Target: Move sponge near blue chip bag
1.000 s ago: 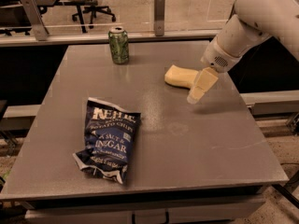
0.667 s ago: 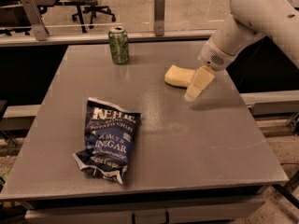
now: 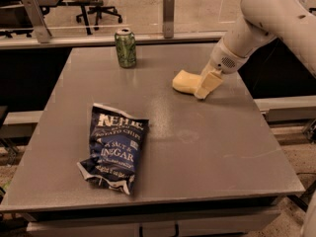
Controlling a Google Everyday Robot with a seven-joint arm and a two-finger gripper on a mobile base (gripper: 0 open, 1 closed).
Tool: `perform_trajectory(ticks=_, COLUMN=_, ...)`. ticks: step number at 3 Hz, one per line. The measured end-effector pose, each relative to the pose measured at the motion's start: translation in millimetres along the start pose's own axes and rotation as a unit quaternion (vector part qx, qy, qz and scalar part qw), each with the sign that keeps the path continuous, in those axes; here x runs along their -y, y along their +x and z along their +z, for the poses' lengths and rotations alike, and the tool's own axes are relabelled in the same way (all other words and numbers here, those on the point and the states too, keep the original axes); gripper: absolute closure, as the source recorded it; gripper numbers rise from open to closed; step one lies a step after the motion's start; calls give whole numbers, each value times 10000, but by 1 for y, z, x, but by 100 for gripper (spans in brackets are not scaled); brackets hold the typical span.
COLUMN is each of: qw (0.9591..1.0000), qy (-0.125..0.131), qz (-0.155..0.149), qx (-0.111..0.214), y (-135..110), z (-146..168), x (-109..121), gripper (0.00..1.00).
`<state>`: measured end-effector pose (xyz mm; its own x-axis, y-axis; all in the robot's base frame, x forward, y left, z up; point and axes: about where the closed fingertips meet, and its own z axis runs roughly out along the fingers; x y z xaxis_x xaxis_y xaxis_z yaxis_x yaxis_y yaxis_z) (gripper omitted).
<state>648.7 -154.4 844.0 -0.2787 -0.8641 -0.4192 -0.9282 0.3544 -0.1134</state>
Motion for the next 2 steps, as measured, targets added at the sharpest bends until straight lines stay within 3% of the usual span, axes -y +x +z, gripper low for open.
perform_trajectory(ticks=1, qw=9999, qy=-19, qz=-108, qx=-14, y=0, z=-4, x=-7, gripper=72)
perform_trajectory(ticks=2, qw=9992, qy=-111, qz=-378, qx=98, y=-9, z=-33, x=-35, gripper=100)
